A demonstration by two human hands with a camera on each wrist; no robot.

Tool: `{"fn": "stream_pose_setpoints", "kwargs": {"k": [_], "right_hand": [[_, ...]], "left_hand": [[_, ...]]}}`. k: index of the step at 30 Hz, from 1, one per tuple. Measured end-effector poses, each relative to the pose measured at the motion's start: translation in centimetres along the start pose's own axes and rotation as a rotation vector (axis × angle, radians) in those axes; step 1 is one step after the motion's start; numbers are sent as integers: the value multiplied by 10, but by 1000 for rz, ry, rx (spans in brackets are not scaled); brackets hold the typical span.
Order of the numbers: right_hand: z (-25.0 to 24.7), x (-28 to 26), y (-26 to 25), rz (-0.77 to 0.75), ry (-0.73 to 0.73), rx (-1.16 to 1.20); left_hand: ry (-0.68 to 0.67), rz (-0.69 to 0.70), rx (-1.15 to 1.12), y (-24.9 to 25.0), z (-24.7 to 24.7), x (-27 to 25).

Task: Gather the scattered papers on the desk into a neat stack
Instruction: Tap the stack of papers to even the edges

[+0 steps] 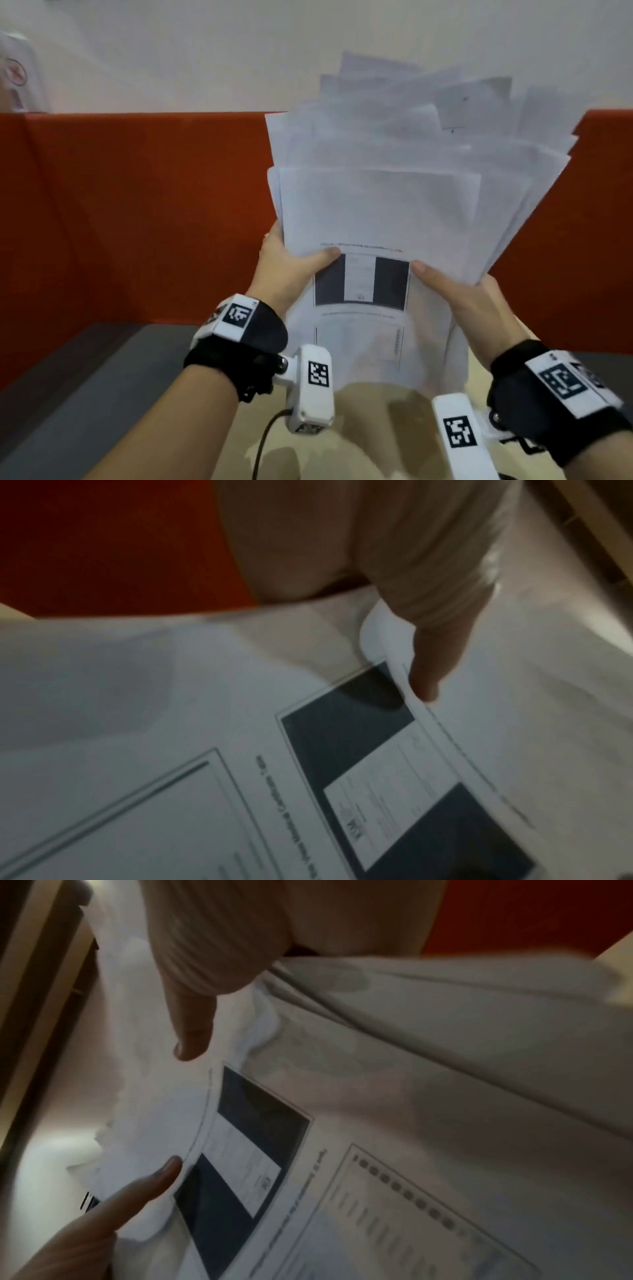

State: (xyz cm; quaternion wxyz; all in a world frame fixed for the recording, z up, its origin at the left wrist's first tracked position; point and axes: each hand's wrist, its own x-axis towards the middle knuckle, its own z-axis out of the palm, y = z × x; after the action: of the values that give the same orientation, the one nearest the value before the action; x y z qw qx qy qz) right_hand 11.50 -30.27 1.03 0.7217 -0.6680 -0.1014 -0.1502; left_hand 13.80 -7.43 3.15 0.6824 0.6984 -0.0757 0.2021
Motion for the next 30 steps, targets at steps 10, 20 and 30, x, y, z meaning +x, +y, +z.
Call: {"fn": "stream_pose_setpoints", "kwargs": {"k": [10, 20, 30], "right_hand": [[11, -2, -11, -217, 174, 9], [20, -3, -30, -383, 296, 16], [21, -9, -29, -362, 242, 9]], "left_hand": [[105, 162, -27, 7, 5, -12], [118, 246, -102, 21, 4, -16], [134, 313, -79, 33, 6, -21]]}}
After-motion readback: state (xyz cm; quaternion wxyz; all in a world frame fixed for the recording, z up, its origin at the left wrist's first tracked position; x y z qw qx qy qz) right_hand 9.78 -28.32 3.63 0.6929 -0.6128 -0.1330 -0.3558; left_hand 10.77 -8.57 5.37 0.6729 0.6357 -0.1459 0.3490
